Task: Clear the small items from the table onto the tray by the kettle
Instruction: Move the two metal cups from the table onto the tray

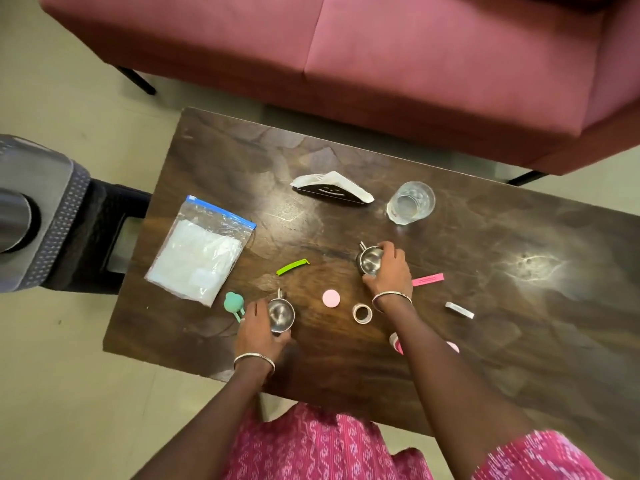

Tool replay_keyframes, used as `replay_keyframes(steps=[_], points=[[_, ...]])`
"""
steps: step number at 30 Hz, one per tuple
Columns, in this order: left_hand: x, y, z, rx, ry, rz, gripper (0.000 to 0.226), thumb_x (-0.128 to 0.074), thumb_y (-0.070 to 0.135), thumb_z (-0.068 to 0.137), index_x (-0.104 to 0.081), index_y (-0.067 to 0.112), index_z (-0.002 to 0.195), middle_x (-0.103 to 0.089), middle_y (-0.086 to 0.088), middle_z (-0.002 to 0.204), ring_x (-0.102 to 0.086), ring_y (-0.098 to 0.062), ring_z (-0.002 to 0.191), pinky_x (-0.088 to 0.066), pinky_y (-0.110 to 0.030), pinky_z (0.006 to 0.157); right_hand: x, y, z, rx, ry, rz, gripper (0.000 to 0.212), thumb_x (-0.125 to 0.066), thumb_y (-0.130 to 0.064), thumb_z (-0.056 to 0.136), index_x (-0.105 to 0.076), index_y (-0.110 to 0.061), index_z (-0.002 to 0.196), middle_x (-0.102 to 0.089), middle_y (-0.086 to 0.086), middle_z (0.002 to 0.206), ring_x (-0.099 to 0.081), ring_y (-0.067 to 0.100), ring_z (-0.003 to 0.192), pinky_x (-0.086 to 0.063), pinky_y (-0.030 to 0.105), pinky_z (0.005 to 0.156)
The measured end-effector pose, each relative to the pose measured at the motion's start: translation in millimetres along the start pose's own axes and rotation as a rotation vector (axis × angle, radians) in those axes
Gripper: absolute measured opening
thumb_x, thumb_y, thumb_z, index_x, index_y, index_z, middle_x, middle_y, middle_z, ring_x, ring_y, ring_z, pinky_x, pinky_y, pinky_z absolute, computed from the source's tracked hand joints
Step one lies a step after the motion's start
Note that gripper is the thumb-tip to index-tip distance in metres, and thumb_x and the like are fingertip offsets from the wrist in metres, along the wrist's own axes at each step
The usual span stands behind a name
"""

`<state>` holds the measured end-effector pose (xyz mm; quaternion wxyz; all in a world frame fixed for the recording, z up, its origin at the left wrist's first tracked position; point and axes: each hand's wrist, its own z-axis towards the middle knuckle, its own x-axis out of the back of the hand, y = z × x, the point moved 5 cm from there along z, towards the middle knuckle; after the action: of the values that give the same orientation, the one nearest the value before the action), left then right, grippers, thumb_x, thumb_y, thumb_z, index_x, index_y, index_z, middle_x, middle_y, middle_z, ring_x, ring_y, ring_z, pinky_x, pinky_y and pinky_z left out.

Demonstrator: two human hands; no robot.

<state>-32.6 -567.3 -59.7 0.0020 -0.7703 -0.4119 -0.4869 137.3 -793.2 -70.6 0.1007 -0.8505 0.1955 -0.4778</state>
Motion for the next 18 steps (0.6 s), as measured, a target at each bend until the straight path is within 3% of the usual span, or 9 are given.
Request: replay_keyframes(steps=[6, 9, 14, 18], points=[[32, -4, -15, -0.018, 0.05, -0.102, 0.065, -0.082, 0.024, 0.065, -0.052, 0.014, 0.122, -0.057, -0.006, 0.12, -0.057, -0.03, 0.108, -0.047, -0.037, 0.089, -3, -9, -45, 0.018, 0.059, 0.116, 0.062, -0.082, -0.028, 0.061, -0.052, -0.02, 0.115, -0.06, 0.007, 0.11, -0.059, 0.028, 0.102, -0.048, 0.034, 0.081], [50, -11, -23, -0.07, 0.046, -0.143, 0.068, -0.085, 0.02, 0.064, -0.053, 0.013, 0.124, -0.059, -0.007, 0.12, -0.058, -0.028, 0.11, -0.047, -0.036, 0.093, -11, -25, -84, 0.073, 0.068, 0.208, 0.062, -0.085, -0.034, 0.061, -0.054, -0.018, 0.112, -0.062, 0.005, 0.107, -0.058, 0.024, 0.102, -0.047, 0.034, 0.083], [84, -36, -33, -0.147, 0.08, -0.179, 0.071, -0.088, 0.021, 0.058, -0.055, 0.016, 0.121, -0.061, -0.002, 0.115, -0.059, -0.023, 0.105, -0.042, -0.024, 0.086, -30, -52, -149, 0.1, 0.071, 0.286, 0.061, -0.086, -0.028, 0.059, -0.055, -0.012, 0.109, -0.066, 0.005, 0.107, -0.062, 0.025, 0.1, -0.048, 0.034, 0.082], [124, -74, -52, -0.189, 0.128, -0.238, 0.068, -0.087, 0.021, 0.054, -0.06, 0.017, 0.116, -0.064, -0.002, 0.109, -0.063, -0.022, 0.099, -0.045, -0.025, 0.081, -48, -90, -211, 0.144, 0.085, 0.302, 0.06, -0.083, -0.029, 0.06, -0.052, -0.015, 0.109, -0.068, 0.003, 0.103, -0.065, 0.025, 0.095, -0.052, 0.036, 0.081]])
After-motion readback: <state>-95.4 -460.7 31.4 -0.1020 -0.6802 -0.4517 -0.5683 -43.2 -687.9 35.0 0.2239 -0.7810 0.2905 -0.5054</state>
